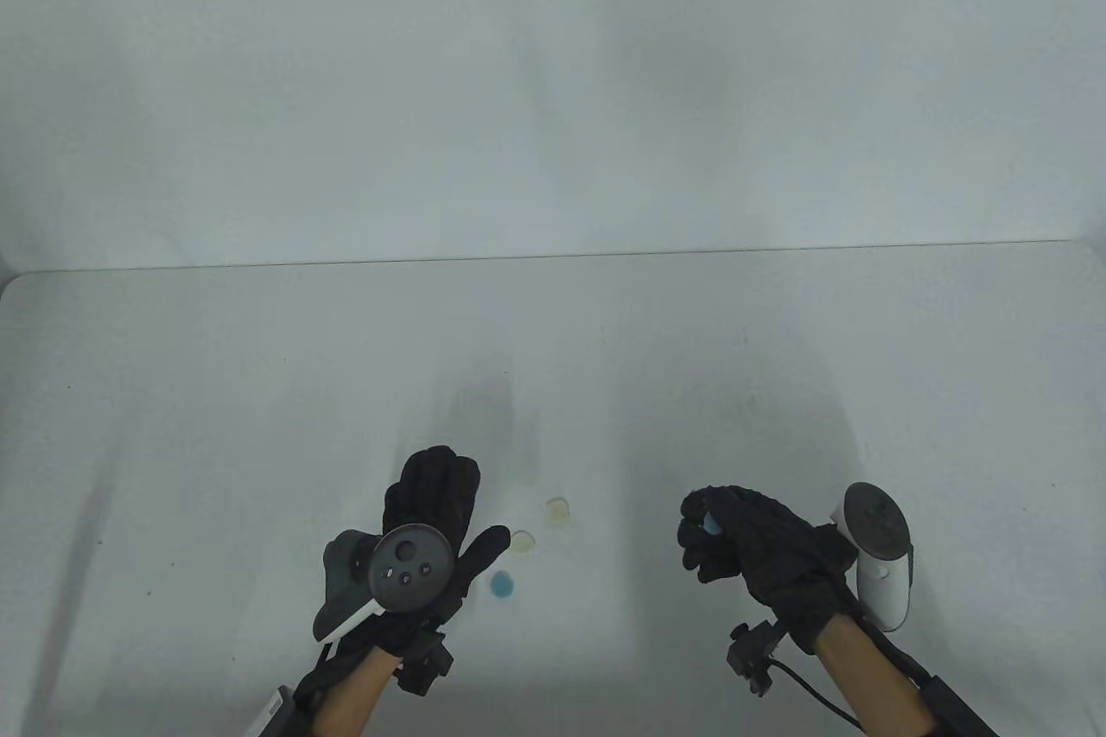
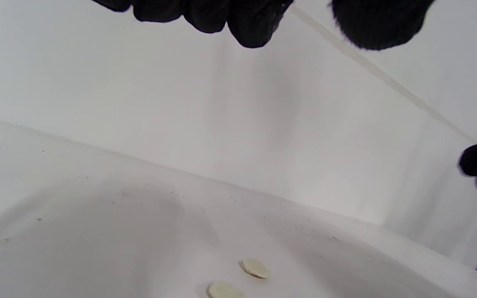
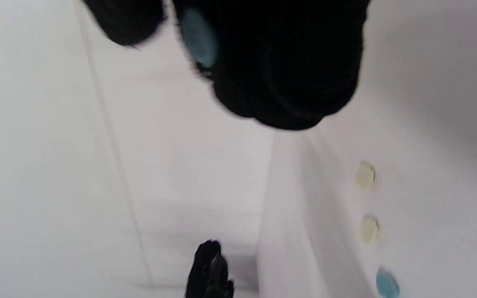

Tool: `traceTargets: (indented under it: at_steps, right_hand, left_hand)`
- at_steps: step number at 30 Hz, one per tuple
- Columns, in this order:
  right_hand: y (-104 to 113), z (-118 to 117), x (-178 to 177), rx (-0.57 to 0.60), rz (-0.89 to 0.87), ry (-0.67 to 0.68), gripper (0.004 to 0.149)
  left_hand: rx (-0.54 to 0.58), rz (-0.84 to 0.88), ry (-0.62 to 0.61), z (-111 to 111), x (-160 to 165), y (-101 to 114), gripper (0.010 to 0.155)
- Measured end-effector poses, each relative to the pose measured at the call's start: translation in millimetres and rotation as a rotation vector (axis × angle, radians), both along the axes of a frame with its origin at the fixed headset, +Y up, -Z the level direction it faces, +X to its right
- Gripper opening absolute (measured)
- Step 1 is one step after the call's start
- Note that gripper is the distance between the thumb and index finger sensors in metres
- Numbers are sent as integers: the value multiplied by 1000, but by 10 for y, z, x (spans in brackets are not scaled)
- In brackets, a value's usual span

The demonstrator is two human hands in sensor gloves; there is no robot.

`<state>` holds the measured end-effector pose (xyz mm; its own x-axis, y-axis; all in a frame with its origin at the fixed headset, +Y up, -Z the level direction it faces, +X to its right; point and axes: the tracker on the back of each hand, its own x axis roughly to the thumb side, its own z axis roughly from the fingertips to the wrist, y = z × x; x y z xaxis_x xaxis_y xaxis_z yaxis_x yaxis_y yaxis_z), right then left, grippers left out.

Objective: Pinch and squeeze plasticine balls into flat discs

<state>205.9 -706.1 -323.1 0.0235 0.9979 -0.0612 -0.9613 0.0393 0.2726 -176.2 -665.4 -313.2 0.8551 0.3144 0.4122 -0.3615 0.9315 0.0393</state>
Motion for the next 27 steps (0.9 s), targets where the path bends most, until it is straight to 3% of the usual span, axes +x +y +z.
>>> traceTargets:
  at_steps: [2,9,15,20,24,27]
  right_hand:
    - [-11,-2,-10,-15,-35,28,73]
    - [13,-17,-35,-13,-43,52,44]
    - [100,9,-43,41,51,-10,40]
    - [66,8,-18,33,60,-43,42]
    - [18,3,-25,8,-12,20,65]
    - [30,-6,-33,22,33,17,59]
  left_hand:
    - [-2,0,0,-2,1,-2,80]
    - [-6,-5,-1,-2,6,-7,80]
    - [-7,-6,-3,-4,11,-10,80]
    - [-5,-4,-2,-4,10,-10,80]
    - [-5,-4,-2,-4,10,-10,80]
    - [-8,-6,-2,-8,9,-14,80]
